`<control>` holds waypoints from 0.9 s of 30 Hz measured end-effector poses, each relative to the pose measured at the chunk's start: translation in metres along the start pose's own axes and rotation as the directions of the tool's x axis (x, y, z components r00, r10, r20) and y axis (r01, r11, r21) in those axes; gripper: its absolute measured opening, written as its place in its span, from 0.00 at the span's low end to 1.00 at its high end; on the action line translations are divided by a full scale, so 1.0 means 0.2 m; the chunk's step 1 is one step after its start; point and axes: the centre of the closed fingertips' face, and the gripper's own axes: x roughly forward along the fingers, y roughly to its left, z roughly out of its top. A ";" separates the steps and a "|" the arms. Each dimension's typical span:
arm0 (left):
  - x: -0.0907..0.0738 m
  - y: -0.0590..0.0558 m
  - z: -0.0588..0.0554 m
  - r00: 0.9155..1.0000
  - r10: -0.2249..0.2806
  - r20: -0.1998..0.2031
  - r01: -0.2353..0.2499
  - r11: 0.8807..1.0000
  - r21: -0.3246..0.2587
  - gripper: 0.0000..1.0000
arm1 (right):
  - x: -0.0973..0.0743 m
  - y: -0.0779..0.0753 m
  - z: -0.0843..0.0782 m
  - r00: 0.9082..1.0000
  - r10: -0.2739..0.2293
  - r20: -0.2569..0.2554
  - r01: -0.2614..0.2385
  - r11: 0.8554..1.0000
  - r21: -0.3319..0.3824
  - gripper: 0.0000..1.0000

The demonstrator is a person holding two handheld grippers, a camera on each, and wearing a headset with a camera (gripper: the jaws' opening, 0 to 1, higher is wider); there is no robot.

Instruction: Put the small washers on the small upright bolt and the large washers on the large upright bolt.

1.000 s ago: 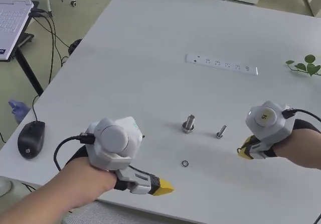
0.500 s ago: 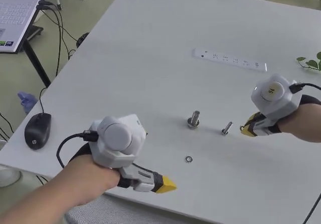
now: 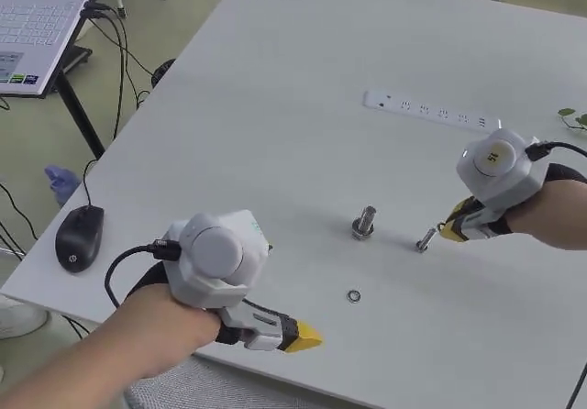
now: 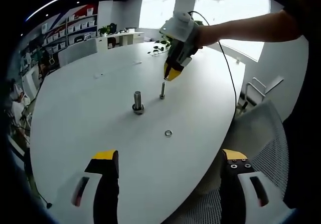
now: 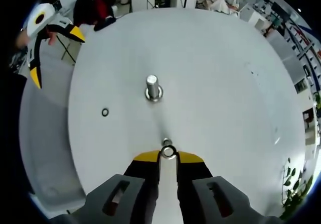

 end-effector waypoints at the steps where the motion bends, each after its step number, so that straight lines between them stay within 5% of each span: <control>1: 0.00 0.00 0.00 1.000 0.001 -0.006 -0.001 1.000 0.005 0.83 | 0.01 0.00 0.00 1.000 0.000 -0.003 0.000 1.000 -0.007 0.12; 27: 0.01 0.04 -0.03 1.000 -0.017 -0.008 0.017 1.000 -0.022 0.79 | 0.11 0.00 -0.01 0.998 0.012 -0.067 -0.016 0.998 -0.061 0.12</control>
